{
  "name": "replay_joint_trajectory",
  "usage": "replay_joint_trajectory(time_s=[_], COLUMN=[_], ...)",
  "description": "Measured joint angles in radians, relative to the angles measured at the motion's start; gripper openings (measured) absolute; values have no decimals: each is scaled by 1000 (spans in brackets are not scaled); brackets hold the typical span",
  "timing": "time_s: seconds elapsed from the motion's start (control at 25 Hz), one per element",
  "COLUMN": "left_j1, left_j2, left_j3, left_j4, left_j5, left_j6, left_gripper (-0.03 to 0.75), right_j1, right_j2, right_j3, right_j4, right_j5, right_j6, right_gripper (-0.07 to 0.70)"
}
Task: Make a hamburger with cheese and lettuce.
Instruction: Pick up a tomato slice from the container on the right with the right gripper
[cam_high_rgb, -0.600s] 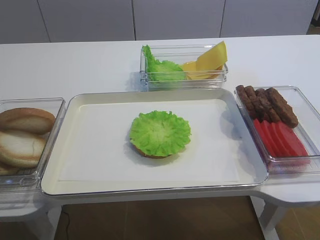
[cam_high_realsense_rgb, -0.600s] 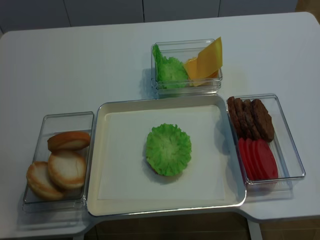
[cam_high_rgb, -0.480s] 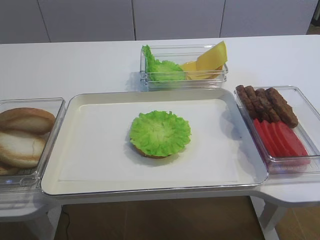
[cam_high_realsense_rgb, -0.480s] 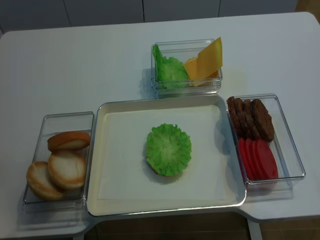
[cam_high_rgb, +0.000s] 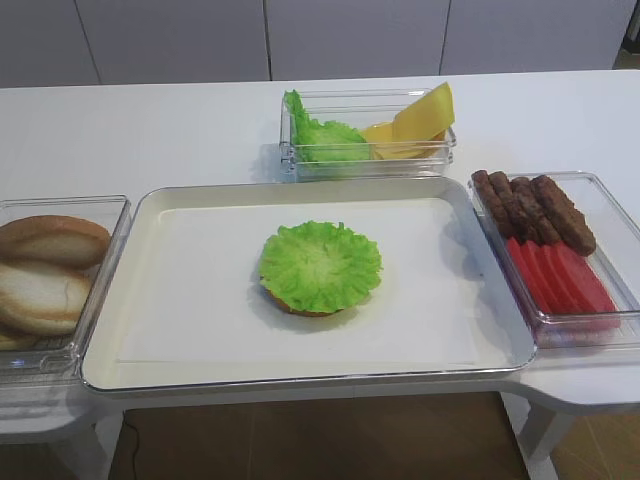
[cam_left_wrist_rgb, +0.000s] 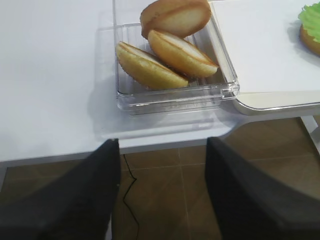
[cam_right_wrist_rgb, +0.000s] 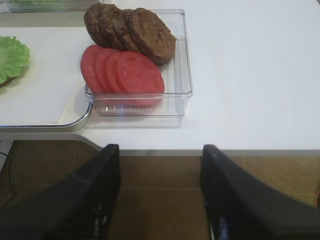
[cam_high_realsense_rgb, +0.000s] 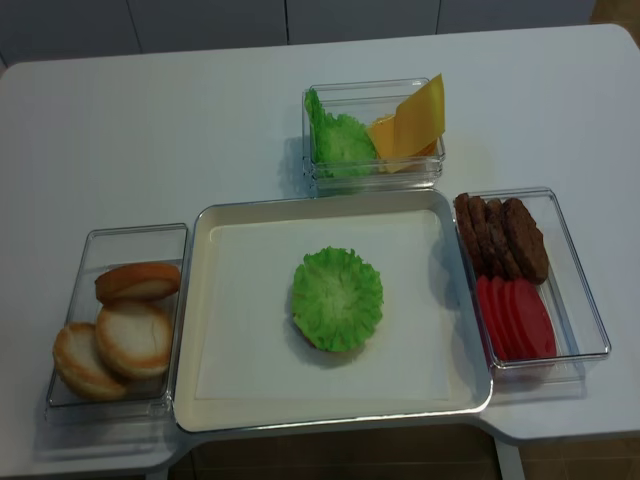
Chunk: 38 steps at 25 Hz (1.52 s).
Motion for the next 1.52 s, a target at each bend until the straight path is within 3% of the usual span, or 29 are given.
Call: replay_joint_trajectory(time_s=[0.92,1.16,1.44,1.52], left_j1=[0,0,0,0], left_j2=[0,0,0,0], left_j3=[0,0,0,0], left_j4=[0,0,0,0], left_j5=[0,0,0,0], left_j6=[0,0,0,0], left_gripper=[405,405,405,405], right_j1=[0,0,0,0], right_j2=[0,3,252,331], right_j3=[0,-42,-179,-204], right_j4=[3,108,150,160], right_j5=[-2,-112,-132,-164], right_j6=[0,9,21,21], right_gripper=[363,314,312,312])
